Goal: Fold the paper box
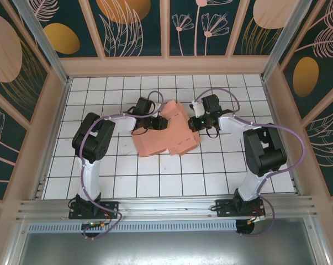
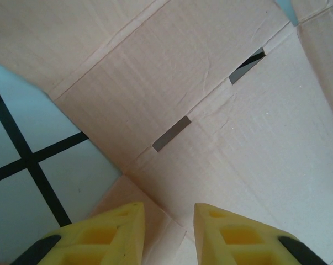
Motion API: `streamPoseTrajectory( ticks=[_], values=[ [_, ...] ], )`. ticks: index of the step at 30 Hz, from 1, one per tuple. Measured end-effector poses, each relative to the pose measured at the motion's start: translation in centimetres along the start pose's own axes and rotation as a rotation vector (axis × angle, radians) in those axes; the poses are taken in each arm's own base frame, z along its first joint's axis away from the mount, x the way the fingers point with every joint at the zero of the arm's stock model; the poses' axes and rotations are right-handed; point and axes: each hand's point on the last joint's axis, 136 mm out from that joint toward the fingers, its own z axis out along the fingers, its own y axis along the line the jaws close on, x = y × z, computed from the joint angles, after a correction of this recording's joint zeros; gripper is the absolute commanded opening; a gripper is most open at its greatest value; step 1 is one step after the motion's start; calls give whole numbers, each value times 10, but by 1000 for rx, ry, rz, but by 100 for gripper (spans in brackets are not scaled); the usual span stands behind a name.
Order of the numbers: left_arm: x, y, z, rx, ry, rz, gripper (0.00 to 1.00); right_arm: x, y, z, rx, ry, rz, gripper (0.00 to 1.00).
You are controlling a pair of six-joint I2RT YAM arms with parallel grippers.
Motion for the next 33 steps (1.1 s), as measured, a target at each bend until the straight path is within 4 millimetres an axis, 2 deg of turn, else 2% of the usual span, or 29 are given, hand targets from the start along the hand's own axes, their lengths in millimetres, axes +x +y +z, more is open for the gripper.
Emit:
streamPoseTrajectory(
  ticks=[4,6,10,14,16,20,23,26,29,33],
  values=[
    [-2,-1,0,6,-11,-6,32,1,-1,1,13,3,-3,0],
    [-3,-3,-4,10,-26,-4,37,1,-1,1,19,3,-5,0],
    [-14,-12,-25,-1,-89,9,46,1,-3,2,36,4,-9,0],
    [-49,-33,-55,4,-199,41,66,1,-5,2,59,3,-17,0],
    [-75,-47,-68,15,-262,45,76,0,-5,1,76,0,-29,0],
    [-115,-65,-87,26,-355,31,86,-8,0,-3,124,-27,-70,0],
    [-136,-74,-98,30,-391,3,87,-17,3,-6,172,-61,-118,0],
    [-158,-83,-101,40,-413,-17,81,-24,6,-9,218,-88,-161,0],
    [-171,-86,-97,44,-409,-34,78,-29,8,-11,254,-108,-196,0],
    [-177,-81,-79,37,-357,-54,76,-33,10,-13,284,-120,-230,0]
  ],
)
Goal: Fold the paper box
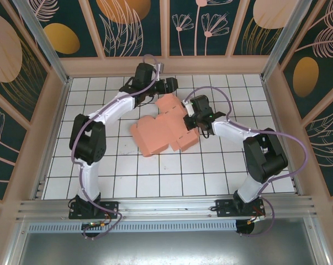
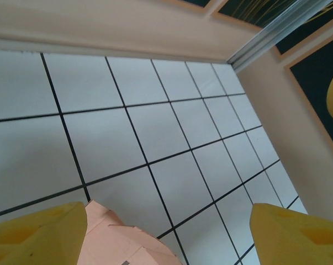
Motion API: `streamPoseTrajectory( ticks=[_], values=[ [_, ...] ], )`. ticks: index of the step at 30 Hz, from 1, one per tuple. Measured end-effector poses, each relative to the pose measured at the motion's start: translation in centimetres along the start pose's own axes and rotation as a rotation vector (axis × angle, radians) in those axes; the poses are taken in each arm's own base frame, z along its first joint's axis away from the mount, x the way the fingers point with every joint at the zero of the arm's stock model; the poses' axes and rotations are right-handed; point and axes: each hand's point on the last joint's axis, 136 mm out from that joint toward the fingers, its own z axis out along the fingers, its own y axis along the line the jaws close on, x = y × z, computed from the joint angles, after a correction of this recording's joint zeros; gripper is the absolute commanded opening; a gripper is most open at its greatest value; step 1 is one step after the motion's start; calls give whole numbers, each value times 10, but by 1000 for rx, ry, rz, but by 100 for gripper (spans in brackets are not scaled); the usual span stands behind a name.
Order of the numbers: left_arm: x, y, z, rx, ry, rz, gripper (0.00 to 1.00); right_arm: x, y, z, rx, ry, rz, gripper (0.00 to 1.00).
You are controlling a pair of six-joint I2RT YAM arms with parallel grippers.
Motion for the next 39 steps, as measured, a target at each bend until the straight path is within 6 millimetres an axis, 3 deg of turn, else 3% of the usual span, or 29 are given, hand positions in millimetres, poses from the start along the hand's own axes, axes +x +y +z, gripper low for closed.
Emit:
streamPoseTrajectory(
  ticks=[7,14,19,25,33,39],
  values=[
    [14,9,25,-17,96,14,72,-1,2,0,29,-3,-40,0],
    [41,8,39,23,195,15,68,-1,3,0,39,-3,-52,0],
    [52,-2,40,63,232,57,65,1,6,-1,37,6,-59,0],
    [60,2,40,64,252,81,63,1,3,-1,56,9,-58,0],
    [103,7,37,89,354,48,59,2,2,0,59,10,-54,0],
    [115,-6,37,127,382,36,55,2,5,2,40,12,-54,0]
  ],
)
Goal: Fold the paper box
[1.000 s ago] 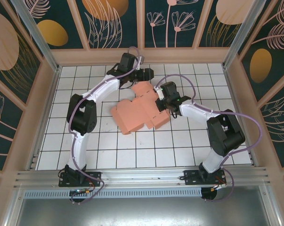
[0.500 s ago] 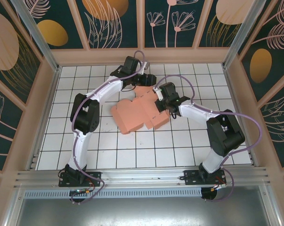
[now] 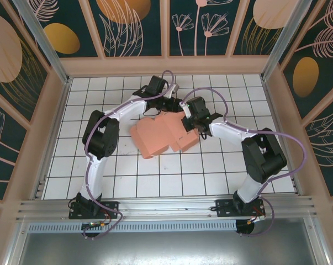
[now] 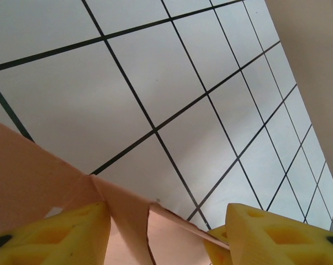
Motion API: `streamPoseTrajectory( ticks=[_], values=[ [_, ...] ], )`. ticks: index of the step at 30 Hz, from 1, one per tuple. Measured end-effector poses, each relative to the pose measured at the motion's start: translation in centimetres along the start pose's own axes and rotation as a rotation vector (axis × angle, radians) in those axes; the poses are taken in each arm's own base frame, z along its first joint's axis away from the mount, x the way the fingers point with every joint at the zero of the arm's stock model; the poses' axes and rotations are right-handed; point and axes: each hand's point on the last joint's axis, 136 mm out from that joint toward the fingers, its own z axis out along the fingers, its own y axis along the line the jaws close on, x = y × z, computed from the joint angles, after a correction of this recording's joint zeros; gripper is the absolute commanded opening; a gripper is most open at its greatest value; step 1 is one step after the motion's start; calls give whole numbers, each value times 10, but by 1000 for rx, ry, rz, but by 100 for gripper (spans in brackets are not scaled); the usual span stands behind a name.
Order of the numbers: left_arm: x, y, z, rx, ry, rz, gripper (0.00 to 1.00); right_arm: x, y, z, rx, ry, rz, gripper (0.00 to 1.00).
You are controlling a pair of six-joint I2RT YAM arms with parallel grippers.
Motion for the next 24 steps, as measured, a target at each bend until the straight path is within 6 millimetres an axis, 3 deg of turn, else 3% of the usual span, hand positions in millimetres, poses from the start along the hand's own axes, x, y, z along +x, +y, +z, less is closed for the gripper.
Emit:
streamPoseTrajectory(
  ticks=[4,15,20,22,24],
  values=[
    [0,-2,0,9,2,-13,51,1,1,1,-1,4,-1,0],
    [-1,-3,0,11,-2,-79,21,5,-3,5,22,17,-3,0],
    [-1,-5,1,20,-2,-86,34,5,-4,5,31,20,-4,0],
    [-1,-6,1,23,-2,-86,46,6,-4,5,34,21,-5,0],
    [-2,-6,1,20,-6,-85,50,6,-5,5,37,21,-2,0]
  ],
)
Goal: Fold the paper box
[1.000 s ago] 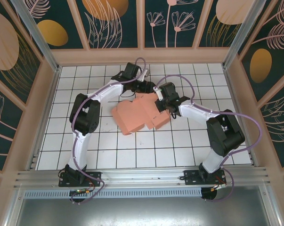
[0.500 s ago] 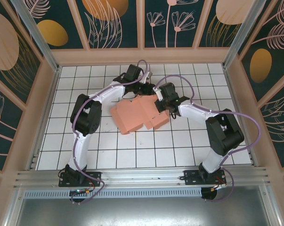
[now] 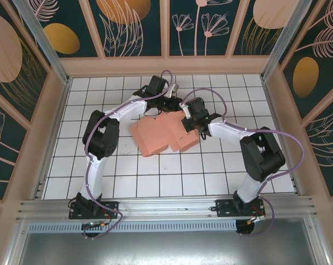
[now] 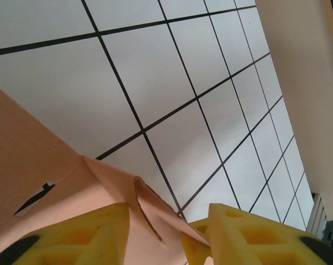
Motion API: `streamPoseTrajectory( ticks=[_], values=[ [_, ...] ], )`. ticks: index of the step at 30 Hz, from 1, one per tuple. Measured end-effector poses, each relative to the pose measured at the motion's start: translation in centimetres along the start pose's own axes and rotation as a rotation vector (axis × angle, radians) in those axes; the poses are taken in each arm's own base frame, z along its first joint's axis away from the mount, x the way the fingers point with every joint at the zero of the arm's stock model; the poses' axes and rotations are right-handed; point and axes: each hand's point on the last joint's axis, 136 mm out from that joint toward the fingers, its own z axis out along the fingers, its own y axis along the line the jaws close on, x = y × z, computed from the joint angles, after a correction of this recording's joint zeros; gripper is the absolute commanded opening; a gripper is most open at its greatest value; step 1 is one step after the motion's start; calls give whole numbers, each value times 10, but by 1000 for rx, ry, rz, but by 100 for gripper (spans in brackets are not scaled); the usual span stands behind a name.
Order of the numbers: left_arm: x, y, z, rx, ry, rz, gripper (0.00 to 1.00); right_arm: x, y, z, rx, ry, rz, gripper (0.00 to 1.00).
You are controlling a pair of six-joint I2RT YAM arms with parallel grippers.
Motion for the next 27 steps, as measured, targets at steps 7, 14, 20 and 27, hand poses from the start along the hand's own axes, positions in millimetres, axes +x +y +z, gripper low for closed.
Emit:
streamPoseTrajectory(
  ticks=[7,14,20,27],
  values=[
    [-5,8,-15,-85,-78,26,61,-1,0,0,2,-1,0,0],
    [-31,-11,-87,-191,-306,93,74,1,-1,1,1,4,4,0],
    [-40,-9,-137,-203,-483,95,81,1,-1,1,2,5,3,0],
    [-19,67,-146,-339,-491,-38,87,2,-9,0,54,13,-27,0]
  ],
)
